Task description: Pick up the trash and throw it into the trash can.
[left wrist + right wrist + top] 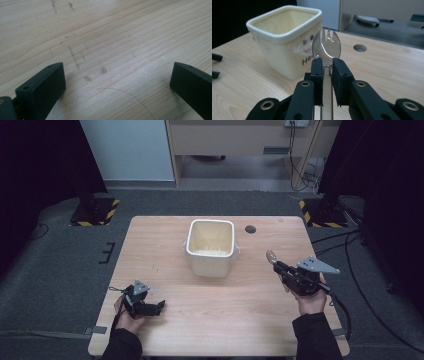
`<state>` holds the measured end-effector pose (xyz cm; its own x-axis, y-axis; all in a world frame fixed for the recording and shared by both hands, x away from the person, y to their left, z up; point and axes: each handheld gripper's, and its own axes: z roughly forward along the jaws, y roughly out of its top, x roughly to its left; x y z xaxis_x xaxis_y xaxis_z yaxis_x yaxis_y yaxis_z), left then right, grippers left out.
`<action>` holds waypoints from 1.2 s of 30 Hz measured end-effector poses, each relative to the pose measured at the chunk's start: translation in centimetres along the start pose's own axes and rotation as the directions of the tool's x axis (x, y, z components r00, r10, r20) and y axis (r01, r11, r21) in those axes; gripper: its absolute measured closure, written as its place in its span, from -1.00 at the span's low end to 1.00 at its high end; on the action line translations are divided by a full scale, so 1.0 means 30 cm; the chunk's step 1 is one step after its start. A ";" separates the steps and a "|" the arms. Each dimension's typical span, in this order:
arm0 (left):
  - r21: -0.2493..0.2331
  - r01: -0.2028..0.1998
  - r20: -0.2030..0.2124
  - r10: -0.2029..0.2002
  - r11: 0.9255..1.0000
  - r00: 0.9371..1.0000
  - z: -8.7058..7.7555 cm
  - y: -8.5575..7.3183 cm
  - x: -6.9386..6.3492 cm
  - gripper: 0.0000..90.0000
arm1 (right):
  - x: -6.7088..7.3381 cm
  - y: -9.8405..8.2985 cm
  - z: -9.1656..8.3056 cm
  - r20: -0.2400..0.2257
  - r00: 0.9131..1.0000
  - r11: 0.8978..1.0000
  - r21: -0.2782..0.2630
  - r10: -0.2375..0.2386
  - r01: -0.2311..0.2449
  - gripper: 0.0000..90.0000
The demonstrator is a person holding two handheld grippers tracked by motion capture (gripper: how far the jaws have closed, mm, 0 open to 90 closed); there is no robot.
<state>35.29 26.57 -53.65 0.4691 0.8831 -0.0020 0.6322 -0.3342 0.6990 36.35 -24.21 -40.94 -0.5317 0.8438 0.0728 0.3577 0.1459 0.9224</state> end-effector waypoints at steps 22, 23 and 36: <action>0.000 0.000 0.000 0.000 1.000 1.000 0.000 0.000 0.000 -1.00 | 0.055 0.223 0.079 -0.038 0.999 0.992 -0.125 -0.007 0.002 0.77; 0.001 0.000 0.000 0.000 1.000 1.000 0.000 0.000 0.000 -1.00 | 0.060 0.239 0.094 -0.041 0.999 0.992 -0.130 -0.006 0.001 0.77; 0.000 -0.001 0.001 0.001 1.000 1.000 0.001 0.001 0.000 -1.00 | 0.091 0.289 0.216 -0.068 0.998 0.992 -0.129 -0.001 -0.008 0.77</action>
<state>35.32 26.57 -53.65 0.4700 0.8827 -0.0022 0.6318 -0.3347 0.6991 42.97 -17.30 -35.21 -0.5833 0.8064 0.0974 0.2595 0.0714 0.9631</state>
